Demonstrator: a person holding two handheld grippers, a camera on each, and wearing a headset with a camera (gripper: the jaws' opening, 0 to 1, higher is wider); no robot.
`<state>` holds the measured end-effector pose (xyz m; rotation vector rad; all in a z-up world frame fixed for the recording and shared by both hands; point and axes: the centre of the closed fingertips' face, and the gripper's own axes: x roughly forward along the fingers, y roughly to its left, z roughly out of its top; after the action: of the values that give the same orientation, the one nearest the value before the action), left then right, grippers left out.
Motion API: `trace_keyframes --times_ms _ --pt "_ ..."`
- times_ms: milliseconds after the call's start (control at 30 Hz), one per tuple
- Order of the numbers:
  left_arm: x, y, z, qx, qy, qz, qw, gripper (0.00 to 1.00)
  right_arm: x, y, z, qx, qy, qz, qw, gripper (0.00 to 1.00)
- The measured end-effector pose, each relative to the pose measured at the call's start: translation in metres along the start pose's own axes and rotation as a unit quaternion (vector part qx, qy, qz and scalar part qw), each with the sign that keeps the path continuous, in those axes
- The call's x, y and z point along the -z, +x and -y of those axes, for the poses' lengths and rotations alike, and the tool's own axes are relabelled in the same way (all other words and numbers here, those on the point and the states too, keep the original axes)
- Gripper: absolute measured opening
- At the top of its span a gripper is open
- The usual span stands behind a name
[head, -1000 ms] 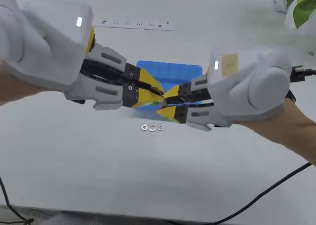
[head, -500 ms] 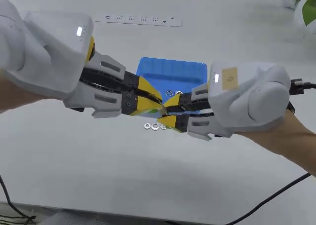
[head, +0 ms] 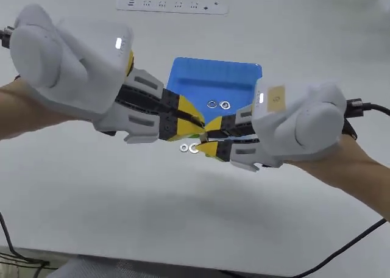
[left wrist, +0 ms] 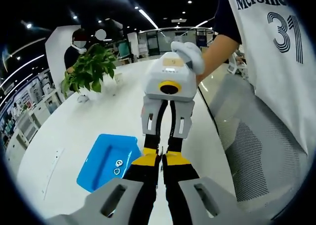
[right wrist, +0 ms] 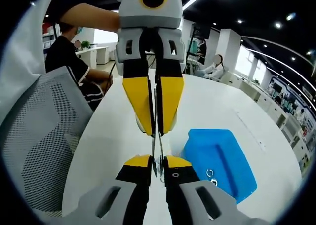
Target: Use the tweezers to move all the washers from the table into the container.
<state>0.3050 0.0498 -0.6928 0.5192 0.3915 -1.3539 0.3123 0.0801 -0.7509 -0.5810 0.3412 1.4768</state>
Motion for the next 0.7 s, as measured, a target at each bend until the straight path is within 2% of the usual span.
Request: trace_keyframes --times_ms 333,533,700 --pt "0.016 0.006 -0.011 0.007 -0.008 -0.016 0.9998 0.07 0.011 0.014 0.008 -0.004 0.012 -0.009 0.9999 0.11" --pt "0.021 0.011 -0.009 0.014 -0.013 -0.017 0.9997 0.07 0.016 0.017 0.003 -0.009 0.021 -0.011 0.9997 0.11" --pt "0.023 0.014 -0.012 0.015 -0.016 -0.014 0.9997 0.07 0.020 0.018 0.006 -0.005 0.026 -0.014 0.9995 0.11"
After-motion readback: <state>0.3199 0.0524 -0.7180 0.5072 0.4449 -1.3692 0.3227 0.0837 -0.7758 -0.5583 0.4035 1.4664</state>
